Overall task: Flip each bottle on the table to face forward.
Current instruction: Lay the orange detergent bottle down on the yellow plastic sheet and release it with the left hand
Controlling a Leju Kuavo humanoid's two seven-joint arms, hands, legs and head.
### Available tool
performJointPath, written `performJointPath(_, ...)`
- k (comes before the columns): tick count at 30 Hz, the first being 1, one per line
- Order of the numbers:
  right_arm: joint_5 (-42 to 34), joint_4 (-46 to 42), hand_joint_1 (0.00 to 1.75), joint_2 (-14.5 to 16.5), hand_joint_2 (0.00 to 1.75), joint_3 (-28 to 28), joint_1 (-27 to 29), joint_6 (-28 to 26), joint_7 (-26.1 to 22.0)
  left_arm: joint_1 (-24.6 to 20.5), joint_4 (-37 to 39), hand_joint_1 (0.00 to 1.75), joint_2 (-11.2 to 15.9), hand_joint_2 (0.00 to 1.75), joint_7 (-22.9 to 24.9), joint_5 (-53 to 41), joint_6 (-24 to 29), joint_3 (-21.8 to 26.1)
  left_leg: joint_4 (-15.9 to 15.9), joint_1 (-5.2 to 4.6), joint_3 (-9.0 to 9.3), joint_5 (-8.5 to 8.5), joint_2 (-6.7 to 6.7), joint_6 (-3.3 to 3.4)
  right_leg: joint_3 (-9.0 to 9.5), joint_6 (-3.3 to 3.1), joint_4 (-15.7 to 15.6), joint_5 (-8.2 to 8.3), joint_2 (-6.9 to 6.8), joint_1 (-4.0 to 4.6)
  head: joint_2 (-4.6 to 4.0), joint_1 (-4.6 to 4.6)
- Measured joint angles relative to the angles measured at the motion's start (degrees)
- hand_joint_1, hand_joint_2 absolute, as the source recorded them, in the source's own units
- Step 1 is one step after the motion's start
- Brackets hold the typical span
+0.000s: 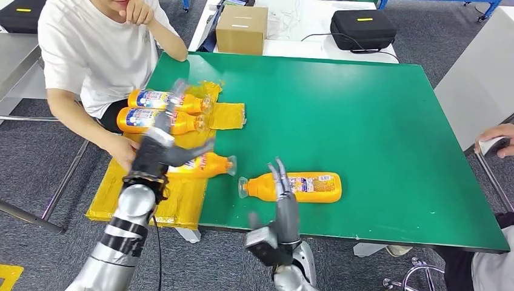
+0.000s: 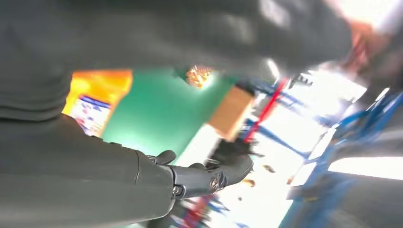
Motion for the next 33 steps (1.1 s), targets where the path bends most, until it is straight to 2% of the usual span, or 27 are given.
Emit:
performJointPath(3,12.6,-1.3,0.0,-1.2,1.75,-2.3,1.8,-0.1,3.8,4.4,-8.1,0.0,0.1,1.75,-0.6,9.5,1.5,2.6,0.0,0.0,0.0,-0.03,0.0,-0.02,0.01,-0.01,0.0,-0.03,-0.01,0.0,0.0,-0.01)
performJointPath(6,19.2,-4.0,0.0,-3.2,1.75,-5.6,4.3,-0.2,8.7,11.8,-15.5,0.0,0.1,1.75,-1.5,16.2,0.8,5.2,0.0,0.0,0.0,-0.12,0.02,-0.04,-0.01,-0.04,0.0,-0.11,0.0,-0.01,0.0,0.01)
performJointPath(9,22.0,-5.8,0.0,-5.5,1.75,-8.1,6.1,-0.2,12.7,19.7,-20.4,0.0,-0.7,1.75,-3.2,17.9,0.2,6.4,0.0,-0.04,-0.02,-0.2,0.0,0.02,-0.01,0.04,-0.1,-0.22,0.0,-0.05,0.0,0.02)
performJointPath(11,22.7,-6.5,0.0,-6.5,1.75,-9.0,6.9,-0.2,13.5,23.4,-22.4,0.0,-1.3,1.75,-4.0,18.0,0.0,6.7,0.0,-0.06,-0.03,-0.22,-0.02,0.05,-0.01,0.07,-0.1,-0.24,-0.01,-0.07,0.0,0.03)
performJointPath(14,24.1,-6.9,0.0,-7.4,1.75,-9.8,7.4,0.1,15.4,26.5,-24.5,0.0,-2.1,1.75,-3.5,18.6,-0.2,7.0,0.0,-0.08,-0.01,-0.23,-0.02,0.07,0.03,0.07,-0.1,-0.24,-0.01,-0.07,0.0,0.01)
performJointPath(19,23.7,-7.1,0.0,-9.9,1.75,-10.7,8.1,4.7,18.1,32.1,-26.4,0.0,-3.7,1.75,-2.4,19.0,-0.7,7.1,0.0,-0.07,0.03,-0.23,-0.01,0.07,0.04,0.07,-0.1,-0.23,-0.01,-0.07,0.0,0.01)
performJointPath(26,27.8,-6.9,0.0,-13.2,1.75,-11.7,6.7,8.9,21.2,33.8,-26.7,0.0,-4.6,1.75,-2.1,17.5,-1.2,6.9,0.0,-0.07,0.03,-0.22,-0.02,0.07,0.06,0.08,-0.1,-0.21,-0.01,-0.07,0.0,0.0)
performJointPath(29,28.1,-4.5,0.0,-14.5,1.75,-12.0,3.2,11.2,21.6,33.0,-26.4,0.0,-4.9,1.75,-1.0,17.4,-1.2,6.3,0.0,-0.08,0.04,-0.19,-0.01,0.09,0.08,0.1,-0.1,-0.18,0.0,-0.07,0.0,0.01)
performJointPath(33,23.4,1.7,0.0,-15.2,1.75,-12.0,-3.6,18.5,19.5,30.7,-25.1,0.0,-4.9,1.75,0.0,18.0,-0.4,5.0,0.0,-0.09,0.05,-0.12,0.0,0.12,0.09,0.06,-0.1,-0.06,-0.01,-0.08,0.0,0.0)
